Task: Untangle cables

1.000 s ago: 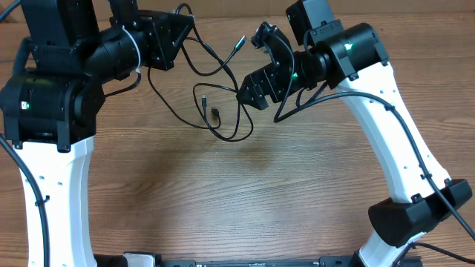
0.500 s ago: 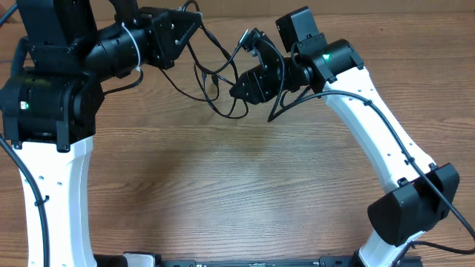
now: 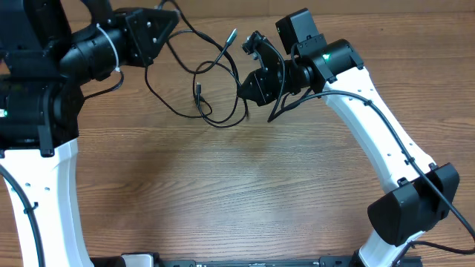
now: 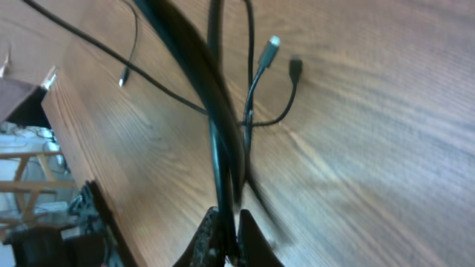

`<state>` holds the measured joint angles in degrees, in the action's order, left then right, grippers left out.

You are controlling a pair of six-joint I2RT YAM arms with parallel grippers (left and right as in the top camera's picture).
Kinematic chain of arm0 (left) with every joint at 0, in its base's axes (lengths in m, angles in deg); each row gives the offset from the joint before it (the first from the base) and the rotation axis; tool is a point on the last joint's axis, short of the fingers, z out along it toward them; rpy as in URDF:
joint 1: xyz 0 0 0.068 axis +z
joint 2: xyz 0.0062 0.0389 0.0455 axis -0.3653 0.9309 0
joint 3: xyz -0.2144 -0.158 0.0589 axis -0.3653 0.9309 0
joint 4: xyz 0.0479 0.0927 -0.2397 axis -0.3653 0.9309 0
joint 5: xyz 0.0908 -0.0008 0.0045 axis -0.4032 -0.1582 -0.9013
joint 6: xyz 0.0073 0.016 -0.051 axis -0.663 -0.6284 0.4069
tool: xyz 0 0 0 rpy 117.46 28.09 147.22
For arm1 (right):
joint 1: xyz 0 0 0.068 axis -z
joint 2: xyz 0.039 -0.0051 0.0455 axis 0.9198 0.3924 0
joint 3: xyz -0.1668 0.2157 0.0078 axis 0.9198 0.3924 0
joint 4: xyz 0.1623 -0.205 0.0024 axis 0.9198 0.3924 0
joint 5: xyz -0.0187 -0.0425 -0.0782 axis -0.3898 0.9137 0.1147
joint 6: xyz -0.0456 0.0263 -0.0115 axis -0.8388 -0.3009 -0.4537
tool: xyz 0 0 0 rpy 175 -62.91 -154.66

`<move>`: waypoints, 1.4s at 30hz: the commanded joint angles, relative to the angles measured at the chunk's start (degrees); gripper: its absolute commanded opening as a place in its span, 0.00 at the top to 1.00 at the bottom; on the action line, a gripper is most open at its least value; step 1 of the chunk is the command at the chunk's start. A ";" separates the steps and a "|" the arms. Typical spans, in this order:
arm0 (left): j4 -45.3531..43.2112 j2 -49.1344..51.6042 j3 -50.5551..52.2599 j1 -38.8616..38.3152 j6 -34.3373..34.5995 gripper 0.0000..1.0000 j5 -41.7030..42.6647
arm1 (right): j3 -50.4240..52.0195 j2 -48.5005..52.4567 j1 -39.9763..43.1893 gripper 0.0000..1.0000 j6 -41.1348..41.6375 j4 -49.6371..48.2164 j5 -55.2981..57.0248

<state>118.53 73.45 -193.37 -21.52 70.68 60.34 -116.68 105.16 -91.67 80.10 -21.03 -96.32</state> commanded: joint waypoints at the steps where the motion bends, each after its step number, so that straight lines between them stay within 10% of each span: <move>1: 1.64 -1.33 -1.07 1.31 -0.90 0.96 -10.25 | 0.04 -1.03 1.97 0.96 2.40 1.92 0.87; 19: 17.55 1.14 -0.96 1.31 -3.32 0.96 -54.47 | -4.22 -13.66 27.52 0.96 17.27 17.81 9.73; 27: 20.96 6.99 -0.96 0.33 -3.89 0.96 -50.58 | -5.25 -20.22 35.93 0.96 13.31 17.49 -21.51; 38: 21.07 13.51 -0.96 -3.37 -20.13 0.94 -32.87 | -5.16 -22.45 35.60 0.96 13.35 19.17 -18.97; 42: 21.14 14.19 -0.96 -5.33 -22.99 0.78 -29.31 | -5.16 -22.40 33.11 0.96 13.35 20.41 -16.26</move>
<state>139.69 87.15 -193.48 -25.59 53.11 25.29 -120.29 83.58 -56.81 94.09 -0.66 -114.57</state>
